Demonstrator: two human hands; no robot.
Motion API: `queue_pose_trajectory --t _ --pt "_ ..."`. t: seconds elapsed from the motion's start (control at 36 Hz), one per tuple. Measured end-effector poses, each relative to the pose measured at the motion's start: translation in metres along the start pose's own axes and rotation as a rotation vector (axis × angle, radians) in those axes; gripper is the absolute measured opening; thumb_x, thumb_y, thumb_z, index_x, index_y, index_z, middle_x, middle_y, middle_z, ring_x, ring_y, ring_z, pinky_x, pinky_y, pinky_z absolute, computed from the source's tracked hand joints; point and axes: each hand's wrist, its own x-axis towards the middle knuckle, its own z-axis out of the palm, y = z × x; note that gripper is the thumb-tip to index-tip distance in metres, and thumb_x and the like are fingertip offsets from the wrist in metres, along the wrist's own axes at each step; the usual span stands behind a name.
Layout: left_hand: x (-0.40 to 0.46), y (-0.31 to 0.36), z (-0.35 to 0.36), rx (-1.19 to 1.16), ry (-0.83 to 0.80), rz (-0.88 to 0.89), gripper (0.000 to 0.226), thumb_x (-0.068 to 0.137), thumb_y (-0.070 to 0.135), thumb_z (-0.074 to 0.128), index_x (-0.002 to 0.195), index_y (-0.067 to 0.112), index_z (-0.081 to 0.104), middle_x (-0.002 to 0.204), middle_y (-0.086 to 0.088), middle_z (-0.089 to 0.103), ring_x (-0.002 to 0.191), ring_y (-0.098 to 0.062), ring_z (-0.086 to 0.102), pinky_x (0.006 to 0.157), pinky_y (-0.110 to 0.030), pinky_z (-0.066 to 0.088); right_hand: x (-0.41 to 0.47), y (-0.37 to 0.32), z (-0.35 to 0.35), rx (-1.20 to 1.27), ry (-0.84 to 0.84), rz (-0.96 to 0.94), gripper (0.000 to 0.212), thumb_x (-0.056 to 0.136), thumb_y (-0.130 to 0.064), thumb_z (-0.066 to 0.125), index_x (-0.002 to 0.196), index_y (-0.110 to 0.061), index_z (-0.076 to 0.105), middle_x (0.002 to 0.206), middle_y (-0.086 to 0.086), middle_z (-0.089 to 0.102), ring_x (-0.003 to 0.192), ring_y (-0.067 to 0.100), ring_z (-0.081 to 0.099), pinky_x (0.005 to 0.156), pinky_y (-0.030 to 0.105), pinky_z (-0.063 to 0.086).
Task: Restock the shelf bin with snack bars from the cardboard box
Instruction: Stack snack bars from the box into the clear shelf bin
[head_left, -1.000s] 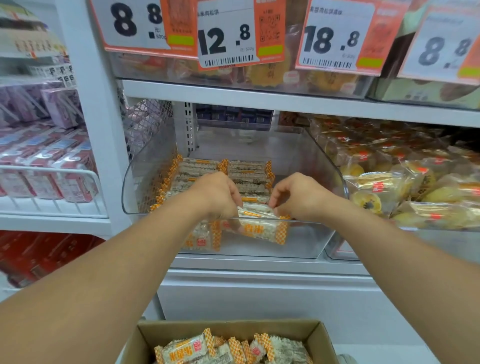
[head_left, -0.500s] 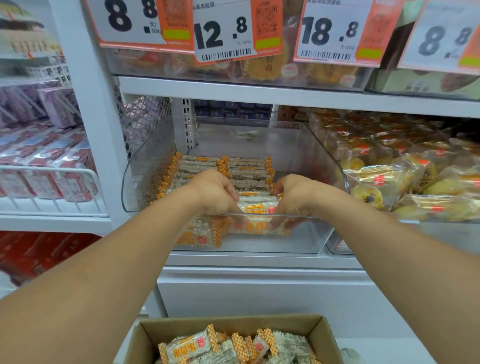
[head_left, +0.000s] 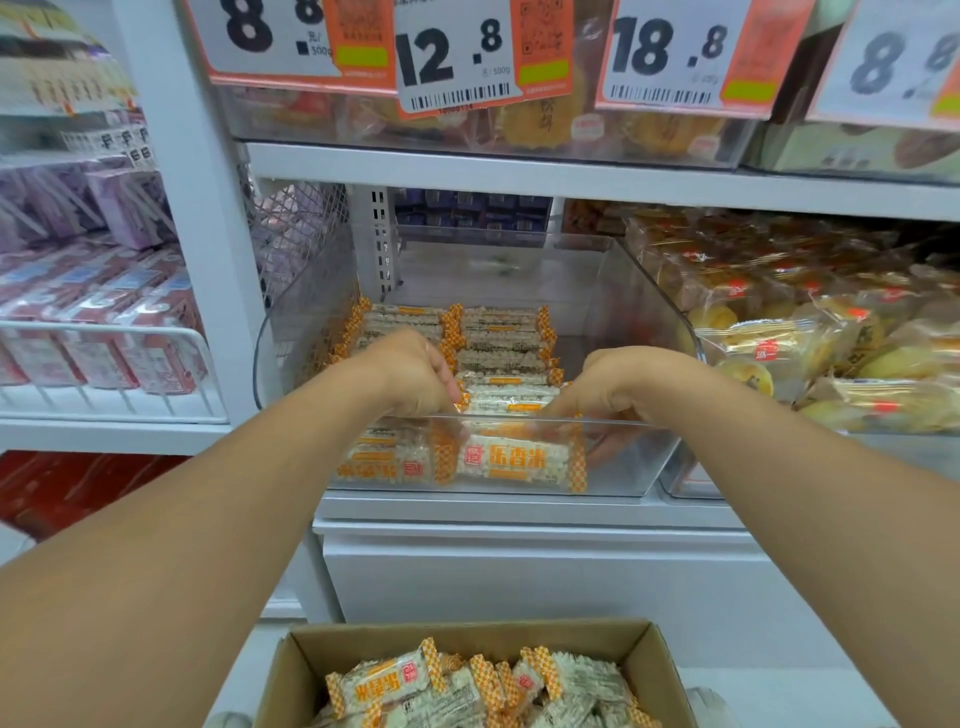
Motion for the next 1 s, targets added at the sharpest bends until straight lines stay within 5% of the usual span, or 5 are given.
queue_pose_trajectory --t 0.17,0.31,0.61,0.75,1.0 --pt "0.0 0.0 0.0 -0.064 -0.052 -0.062 0.043 0.062 0.004 0.094 0.098 0.004 0.072 0.059 -0.008 0.071 0.044 -0.016 0.063 0.047 -0.026 0.057 -0.003 -0.001 0.004 -0.116 -0.108 0.022 0.038 0.071 -0.02 0.092 0.088 -0.006 0.06 0.131 0.013 0.064 0.085 0.017 0.075 0.066 0.023 0.061" --pt "0.002 0.0 0.001 -0.087 -0.047 -0.057 0.041 0.063 0.002 0.093 0.097 0.005 0.071 0.057 -0.008 0.07 0.042 -0.016 0.063 0.045 -0.025 0.055 -0.001 -0.005 0.008 -0.142 0.002 -0.072 0.049 0.07 -0.01 0.092 0.098 -0.002 0.053 0.085 0.006 0.065 0.068 0.019 0.075 0.062 0.026 0.062" --pt "0.001 -0.003 0.004 -0.063 -0.019 -0.01 0.034 0.062 0.005 0.095 0.081 0.006 0.067 0.055 -0.01 0.066 0.046 -0.022 0.06 0.048 -0.028 0.053 0.0 -0.007 0.009 -0.265 0.027 -0.114 0.069 0.066 -0.017 0.094 0.118 -0.005 0.05 0.11 0.008 0.057 0.093 0.03 0.071 0.08 0.045 0.062" --pt "-0.005 -0.001 0.002 0.07 -0.027 -0.011 0.035 0.064 0.029 0.095 0.076 0.001 0.078 0.056 -0.008 0.067 0.044 -0.018 0.053 0.046 -0.022 0.043 -0.005 -0.005 0.011 -0.293 -0.034 -0.038 0.049 0.072 -0.02 0.092 0.102 -0.006 0.055 0.138 0.011 0.051 0.078 0.026 0.07 0.056 0.032 0.061" --pt "-0.005 0.0 0.002 0.013 -0.078 -0.024 0.043 0.061 0.025 0.097 0.086 -0.005 0.078 0.06 -0.012 0.068 0.042 -0.017 0.052 0.041 -0.022 0.045 0.001 -0.006 0.013 -0.178 0.037 -0.137 0.033 0.068 -0.011 0.092 0.084 -0.003 0.063 0.077 0.01 0.076 0.071 0.022 0.076 0.057 0.027 0.061"
